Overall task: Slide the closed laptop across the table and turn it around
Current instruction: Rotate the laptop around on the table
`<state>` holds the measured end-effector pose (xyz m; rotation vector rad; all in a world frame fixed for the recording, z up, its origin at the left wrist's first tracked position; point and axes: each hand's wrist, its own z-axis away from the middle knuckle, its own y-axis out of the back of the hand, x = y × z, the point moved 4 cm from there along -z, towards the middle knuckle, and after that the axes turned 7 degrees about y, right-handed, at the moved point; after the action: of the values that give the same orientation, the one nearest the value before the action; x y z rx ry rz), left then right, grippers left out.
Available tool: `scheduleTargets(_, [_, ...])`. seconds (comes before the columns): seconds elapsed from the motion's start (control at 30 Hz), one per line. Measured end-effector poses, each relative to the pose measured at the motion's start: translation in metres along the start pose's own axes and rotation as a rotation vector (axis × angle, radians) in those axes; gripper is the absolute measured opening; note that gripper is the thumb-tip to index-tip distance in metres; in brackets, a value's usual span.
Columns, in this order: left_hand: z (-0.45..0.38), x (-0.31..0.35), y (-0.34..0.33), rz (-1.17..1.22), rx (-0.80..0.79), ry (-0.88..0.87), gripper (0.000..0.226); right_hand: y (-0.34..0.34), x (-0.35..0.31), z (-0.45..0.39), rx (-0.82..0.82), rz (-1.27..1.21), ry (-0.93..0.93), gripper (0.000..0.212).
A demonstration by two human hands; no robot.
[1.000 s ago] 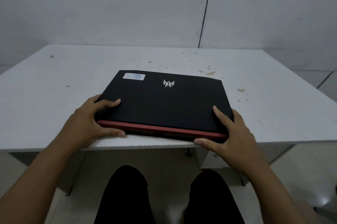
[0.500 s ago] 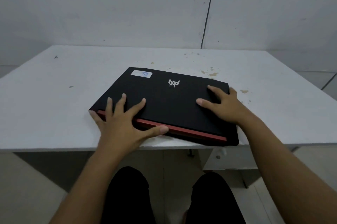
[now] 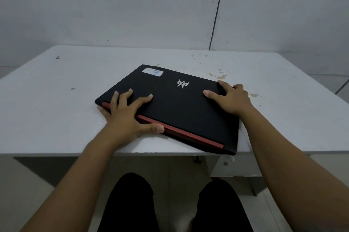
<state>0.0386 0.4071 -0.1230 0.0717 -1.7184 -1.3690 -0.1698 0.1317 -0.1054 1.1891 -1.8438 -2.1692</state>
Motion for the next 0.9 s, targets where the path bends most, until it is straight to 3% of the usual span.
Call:
scheduleTargets(0.13, [-0.027, -0.003, 0.016, 0.003, -0.090, -0.083, 0.101, -0.007, 0.000, 0.011, 0.050, 0.101, -0.076, 0.100])
scheduleTargets(0.3, [-0.040, -0.003, 0.021, -0.044, -0.121, -0.123, 0.108, -0.012, 0.005, 0.020, 0.070, 0.177, -0.099, 0.103])
scheduleTargets(0.5, [-0.004, 0.018, 0.007, -0.035, -0.124, -0.052, 0.117, -0.009, 0.003, 0.013, 0.073, 0.264, -0.038, 0.103])
scheduleTargets(0.67, [0.051, 0.083, -0.050, 0.029, -0.122, -0.206, 0.100, -0.004, 0.001, 0.013, 0.155, 0.149, 0.047, 0.090])
scheduleTargets(0.8, [0.067, 0.108, -0.080, -0.067, -0.074, -0.179, 0.110, -0.007, 0.004, 0.017, 0.169, 0.021, 0.046, 0.086])
scheduleTargets(0.9, [0.069, 0.111, -0.084, -0.079, 0.020, -0.179, 0.102, -0.006, 0.004, 0.017, 0.169, 0.010, 0.048, 0.087])
